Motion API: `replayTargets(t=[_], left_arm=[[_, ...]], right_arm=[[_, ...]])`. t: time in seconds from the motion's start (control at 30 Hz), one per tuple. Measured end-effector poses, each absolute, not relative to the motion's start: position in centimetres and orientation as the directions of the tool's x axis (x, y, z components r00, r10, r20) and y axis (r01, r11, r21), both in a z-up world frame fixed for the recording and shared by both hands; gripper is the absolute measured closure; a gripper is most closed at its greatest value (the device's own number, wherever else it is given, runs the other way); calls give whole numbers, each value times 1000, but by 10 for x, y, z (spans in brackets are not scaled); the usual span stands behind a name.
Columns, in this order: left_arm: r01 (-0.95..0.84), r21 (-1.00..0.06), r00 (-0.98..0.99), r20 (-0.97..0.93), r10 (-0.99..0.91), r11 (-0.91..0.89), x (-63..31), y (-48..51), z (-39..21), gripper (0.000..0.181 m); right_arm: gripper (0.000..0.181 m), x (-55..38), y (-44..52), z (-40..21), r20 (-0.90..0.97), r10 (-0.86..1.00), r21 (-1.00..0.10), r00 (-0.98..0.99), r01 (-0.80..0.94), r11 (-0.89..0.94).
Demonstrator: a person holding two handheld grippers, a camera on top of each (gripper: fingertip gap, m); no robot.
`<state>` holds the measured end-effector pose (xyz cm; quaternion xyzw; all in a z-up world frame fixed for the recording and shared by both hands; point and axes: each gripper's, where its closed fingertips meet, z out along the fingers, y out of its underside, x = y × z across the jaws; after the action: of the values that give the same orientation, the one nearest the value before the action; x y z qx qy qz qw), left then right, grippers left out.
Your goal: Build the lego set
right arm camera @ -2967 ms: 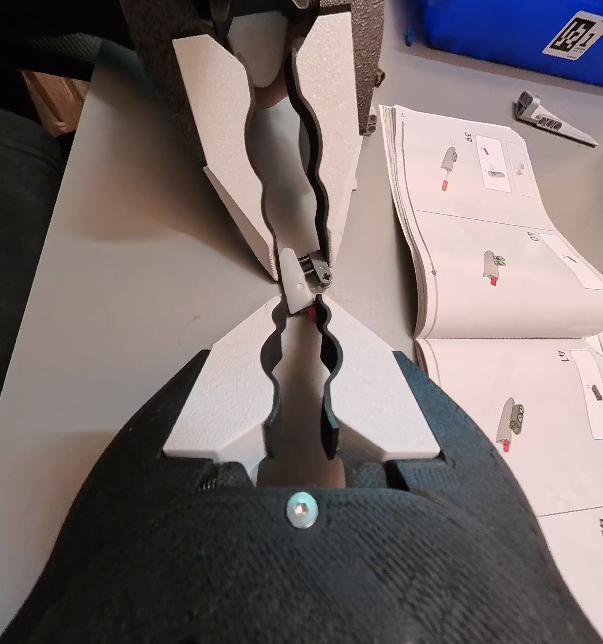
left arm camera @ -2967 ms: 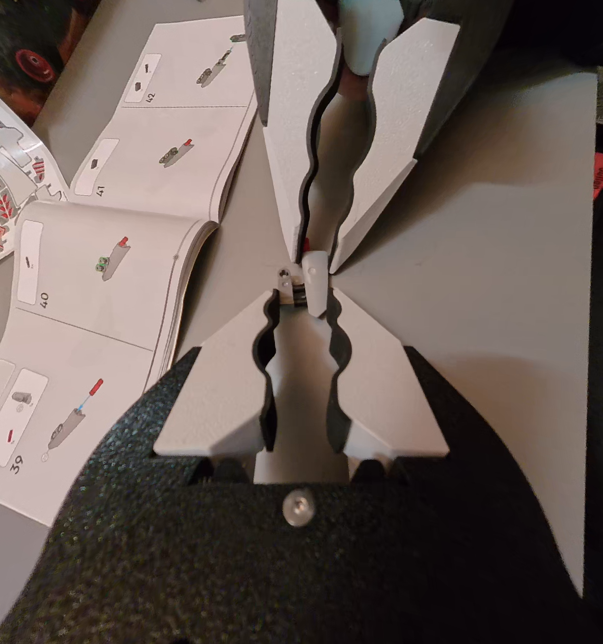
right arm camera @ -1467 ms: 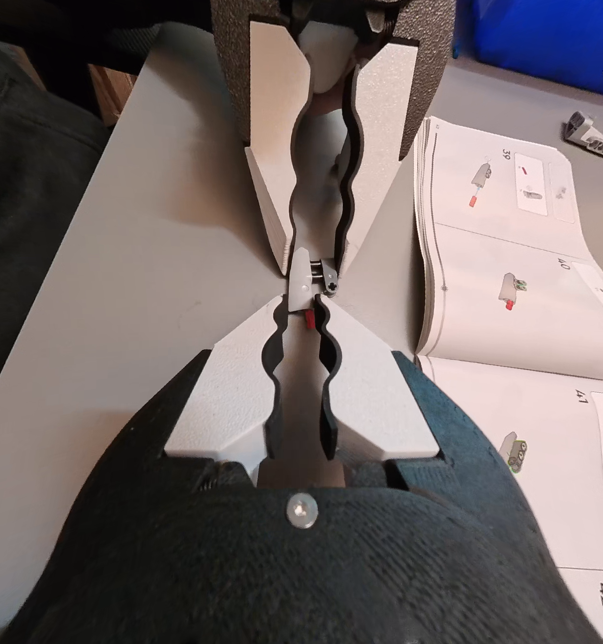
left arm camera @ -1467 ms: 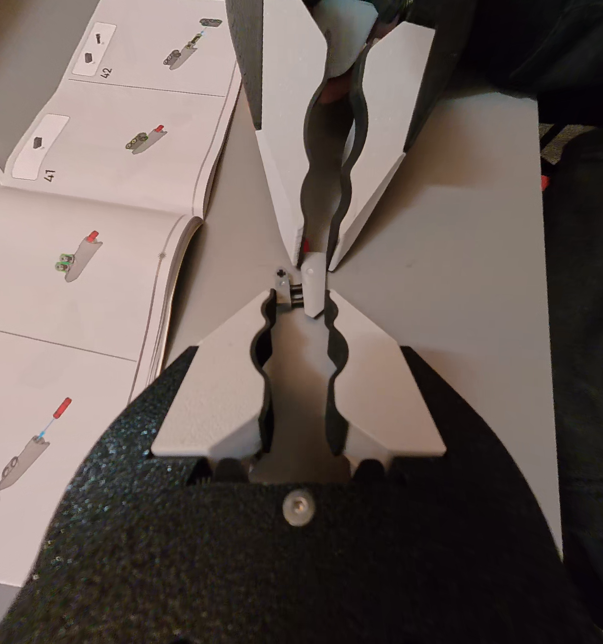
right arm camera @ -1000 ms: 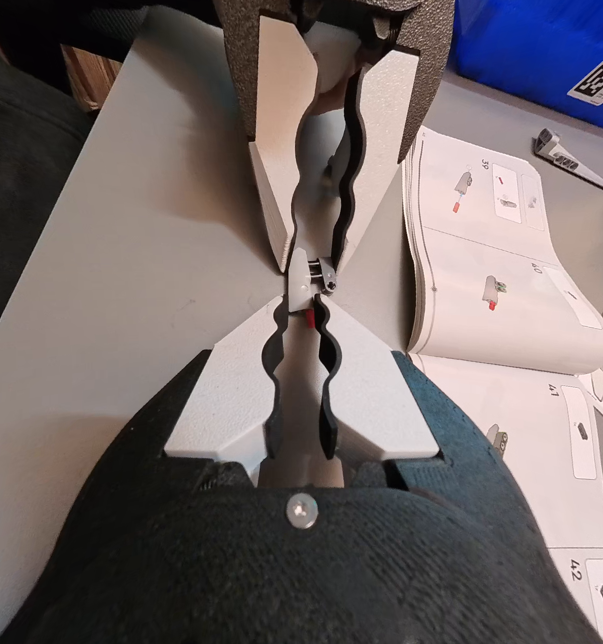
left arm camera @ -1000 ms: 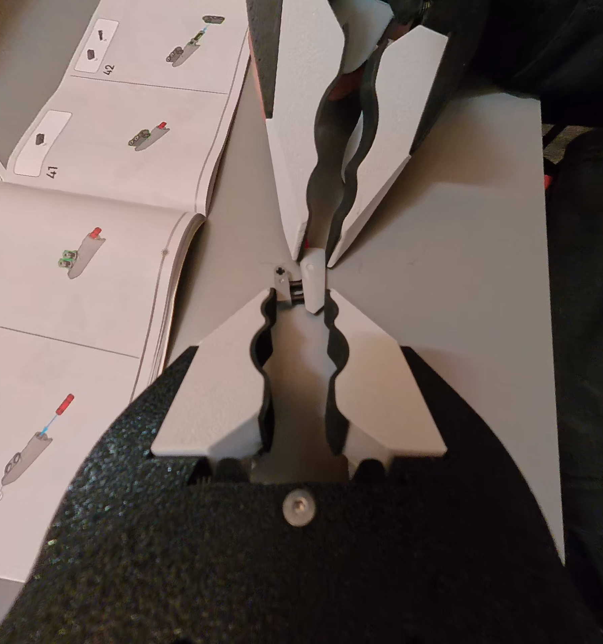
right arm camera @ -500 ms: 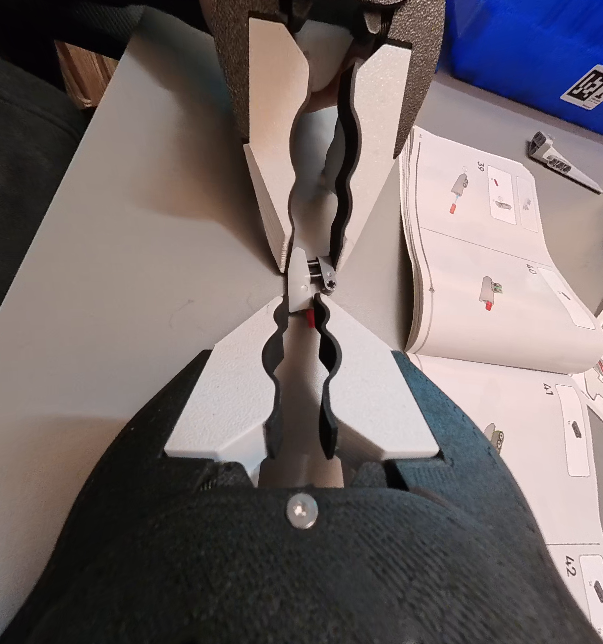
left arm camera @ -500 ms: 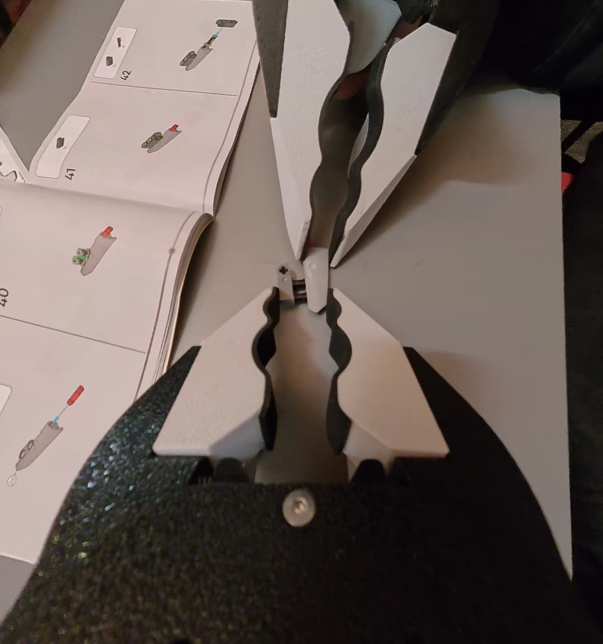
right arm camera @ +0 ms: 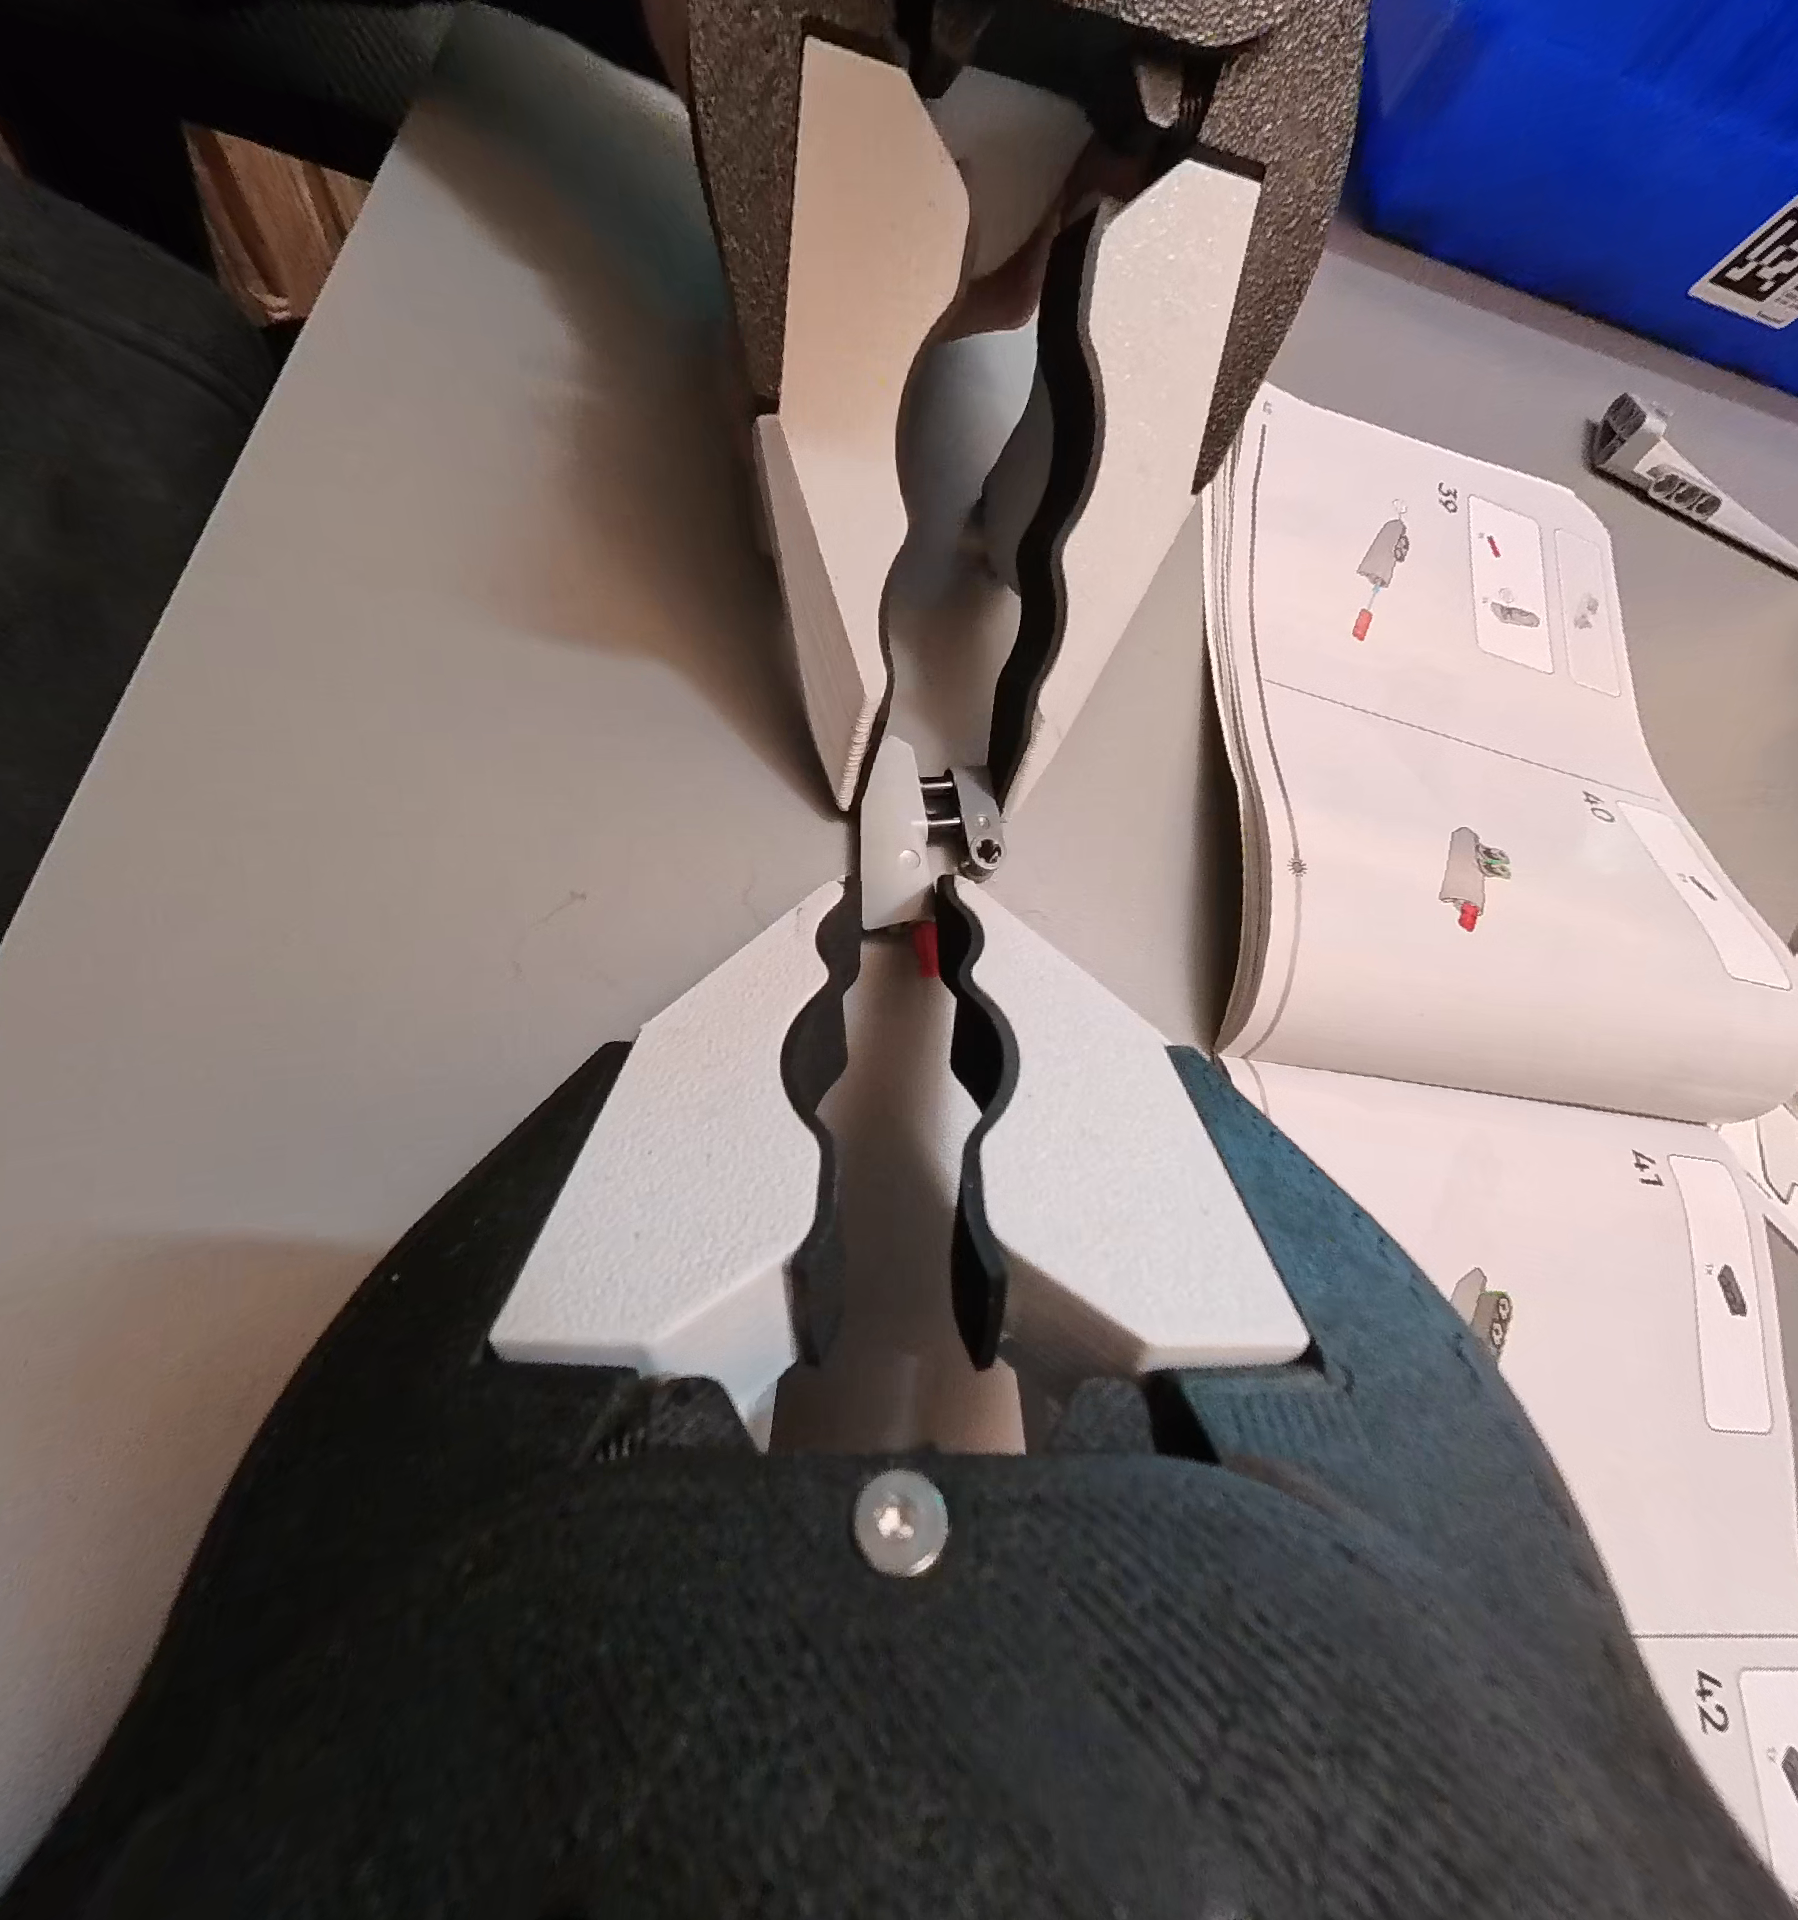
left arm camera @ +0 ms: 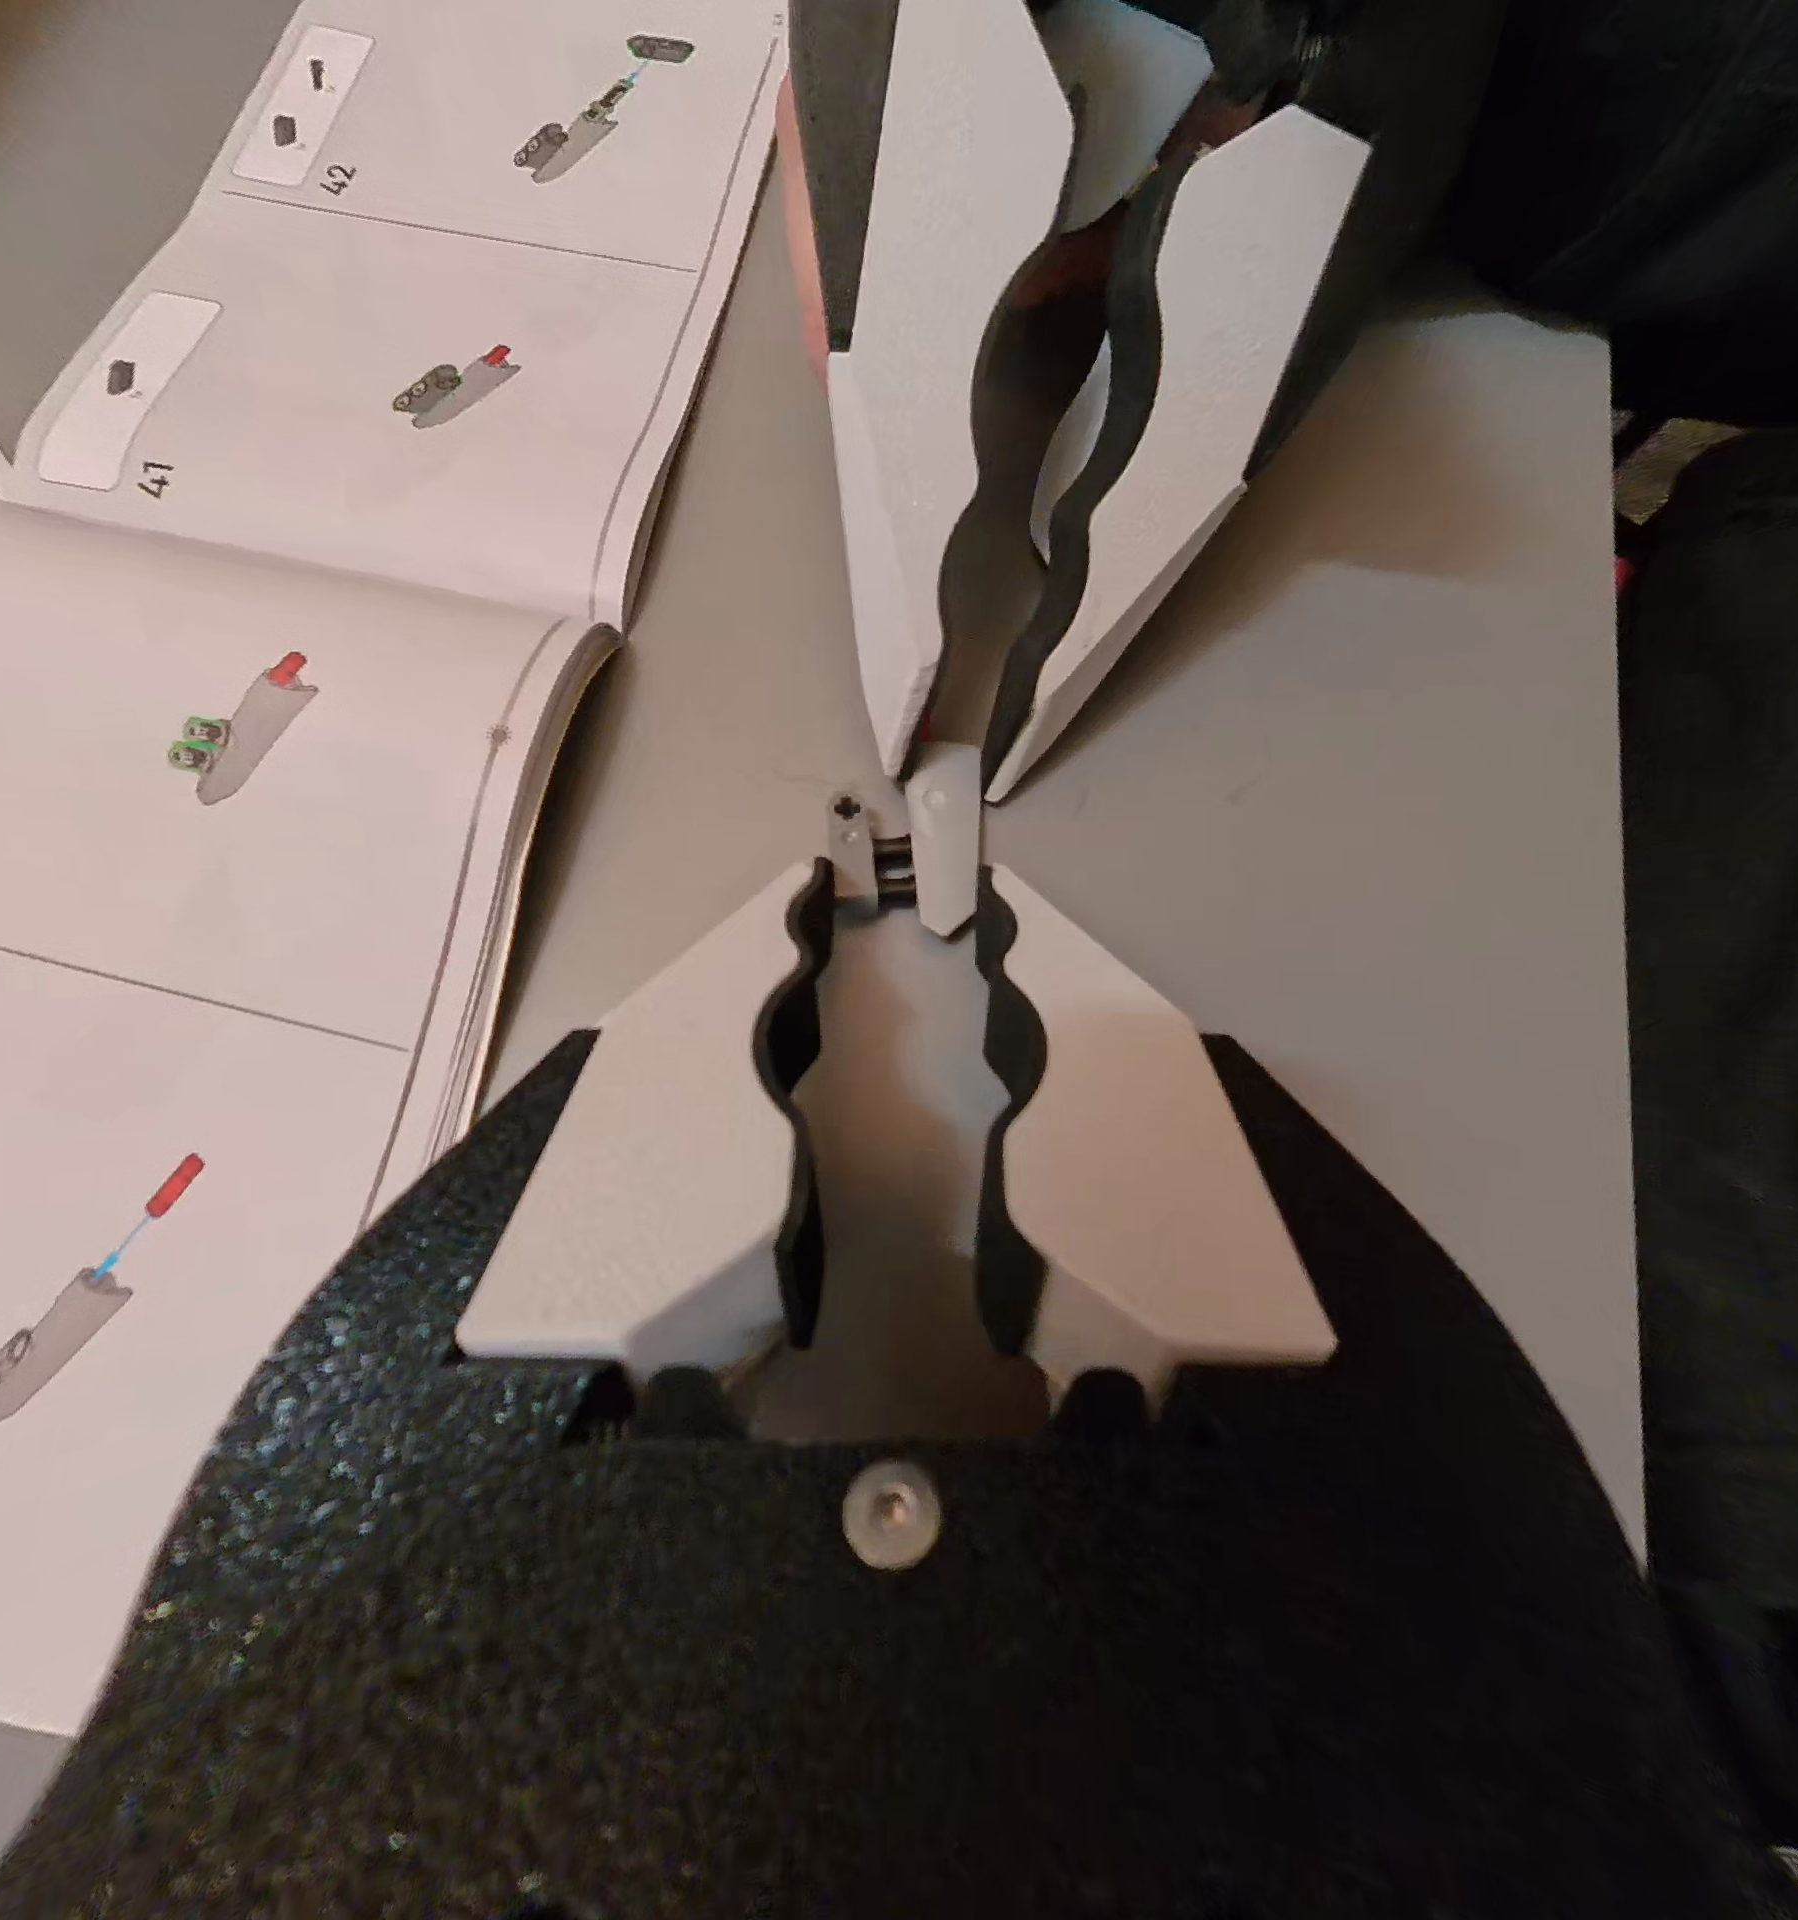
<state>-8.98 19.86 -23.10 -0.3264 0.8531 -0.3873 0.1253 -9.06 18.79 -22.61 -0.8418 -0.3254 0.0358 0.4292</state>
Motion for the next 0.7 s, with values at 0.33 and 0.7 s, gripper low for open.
replayTargets(t=[0.33,0.7], left_arm=[[-447,-743,-757,16,-654,499,-90,199,-231,155],[-439,-741,-771,20,-636,509,-91,199,-231,156]], right_arm=[[168,-91,188,-226,214,580,-746,786,514,-423],[168,-92,187,-226,211,585,-746,783,516,-421]])
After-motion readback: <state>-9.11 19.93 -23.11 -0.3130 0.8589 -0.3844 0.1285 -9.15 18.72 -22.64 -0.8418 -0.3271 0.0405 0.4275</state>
